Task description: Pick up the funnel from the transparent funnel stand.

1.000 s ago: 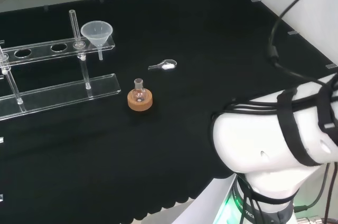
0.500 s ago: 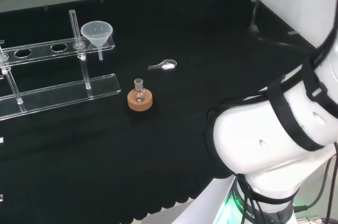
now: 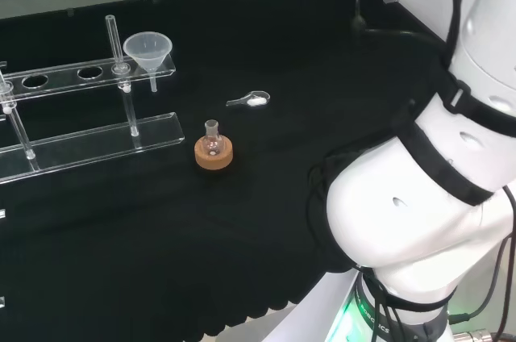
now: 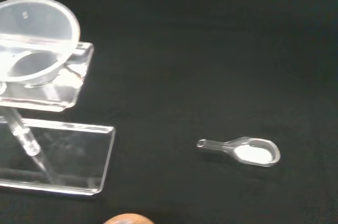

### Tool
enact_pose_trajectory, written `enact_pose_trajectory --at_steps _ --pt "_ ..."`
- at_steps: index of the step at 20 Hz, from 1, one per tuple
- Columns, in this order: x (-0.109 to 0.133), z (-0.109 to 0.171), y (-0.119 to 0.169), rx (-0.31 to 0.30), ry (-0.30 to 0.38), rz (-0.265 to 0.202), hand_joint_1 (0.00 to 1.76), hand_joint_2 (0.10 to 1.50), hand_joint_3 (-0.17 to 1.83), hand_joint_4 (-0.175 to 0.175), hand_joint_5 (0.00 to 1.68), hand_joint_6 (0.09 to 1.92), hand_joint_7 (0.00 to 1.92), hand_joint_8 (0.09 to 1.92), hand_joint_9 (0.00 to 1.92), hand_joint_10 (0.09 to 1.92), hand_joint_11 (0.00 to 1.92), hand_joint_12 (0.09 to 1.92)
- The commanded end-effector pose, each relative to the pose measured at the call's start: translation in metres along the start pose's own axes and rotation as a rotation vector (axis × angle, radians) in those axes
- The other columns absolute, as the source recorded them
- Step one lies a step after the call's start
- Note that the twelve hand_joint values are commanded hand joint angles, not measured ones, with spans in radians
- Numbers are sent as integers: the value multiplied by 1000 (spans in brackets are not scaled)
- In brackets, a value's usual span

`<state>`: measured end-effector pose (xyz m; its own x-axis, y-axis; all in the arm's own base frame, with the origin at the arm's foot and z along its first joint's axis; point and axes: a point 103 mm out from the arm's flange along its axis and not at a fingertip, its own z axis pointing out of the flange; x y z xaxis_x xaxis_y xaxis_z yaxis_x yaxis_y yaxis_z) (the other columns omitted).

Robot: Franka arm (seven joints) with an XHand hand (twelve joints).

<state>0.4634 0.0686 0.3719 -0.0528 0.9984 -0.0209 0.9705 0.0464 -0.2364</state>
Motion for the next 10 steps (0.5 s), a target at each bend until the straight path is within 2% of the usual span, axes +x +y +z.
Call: enact_pose_trajectory --at_steps 1,4,5,6,10 --pt "31 6 11 12 -1 -35 13 1100 349 -6 193 87 2 458 146 660 83 1390" --pt "43 8 13 28 -21 -39 62 1064 322 -7 188 87 13 484 170 684 77 1402" --pt "51 10 14 38 -28 -43 80 1053 315 -7 186 87 15 491 175 689 77 1405" --pt "70 12 15 52 -49 -44 102 1039 307 -7 186 87 16 498 177 693 78 1407" --pt "58 20 17 106 -47 -52 165 988 278 0 169 87 5 523 156 708 62 1423"
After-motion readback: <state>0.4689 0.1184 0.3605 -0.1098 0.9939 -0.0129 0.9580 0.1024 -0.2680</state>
